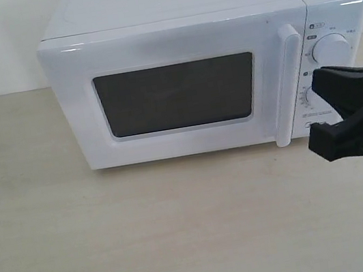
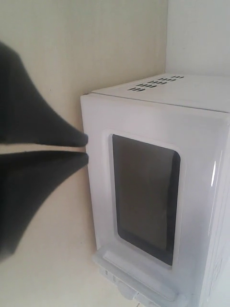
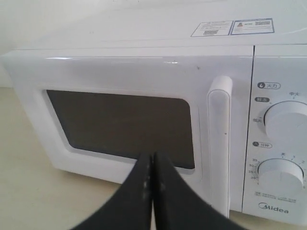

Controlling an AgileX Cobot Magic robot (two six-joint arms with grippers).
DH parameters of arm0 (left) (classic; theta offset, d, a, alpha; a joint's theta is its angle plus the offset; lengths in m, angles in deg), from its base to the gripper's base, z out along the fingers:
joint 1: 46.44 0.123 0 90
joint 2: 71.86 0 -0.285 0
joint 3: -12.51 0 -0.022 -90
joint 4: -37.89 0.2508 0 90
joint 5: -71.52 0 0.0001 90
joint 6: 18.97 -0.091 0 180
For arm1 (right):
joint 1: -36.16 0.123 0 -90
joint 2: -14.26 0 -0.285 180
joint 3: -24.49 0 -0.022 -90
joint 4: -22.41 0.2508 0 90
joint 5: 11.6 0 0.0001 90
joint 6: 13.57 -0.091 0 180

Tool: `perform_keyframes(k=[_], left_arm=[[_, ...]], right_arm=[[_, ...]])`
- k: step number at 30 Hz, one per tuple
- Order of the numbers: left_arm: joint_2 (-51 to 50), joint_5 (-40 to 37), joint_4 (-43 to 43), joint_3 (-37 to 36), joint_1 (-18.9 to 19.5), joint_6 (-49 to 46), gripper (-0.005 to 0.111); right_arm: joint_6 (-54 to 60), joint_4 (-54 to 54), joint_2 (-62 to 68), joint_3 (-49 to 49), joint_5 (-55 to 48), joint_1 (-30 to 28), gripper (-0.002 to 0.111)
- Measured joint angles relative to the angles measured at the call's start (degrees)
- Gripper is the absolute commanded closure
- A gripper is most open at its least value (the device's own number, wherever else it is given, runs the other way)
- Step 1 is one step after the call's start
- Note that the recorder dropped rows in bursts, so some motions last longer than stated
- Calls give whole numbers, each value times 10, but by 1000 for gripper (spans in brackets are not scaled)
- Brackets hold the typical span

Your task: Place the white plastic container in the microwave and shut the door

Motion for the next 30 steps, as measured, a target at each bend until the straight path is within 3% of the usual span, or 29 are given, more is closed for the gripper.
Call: perform_keyframes(k=[30], left_arm=[[0, 0, 0, 0, 0, 0, 102]], right_arm=[[3, 5, -10, 0, -35, 0, 109]])
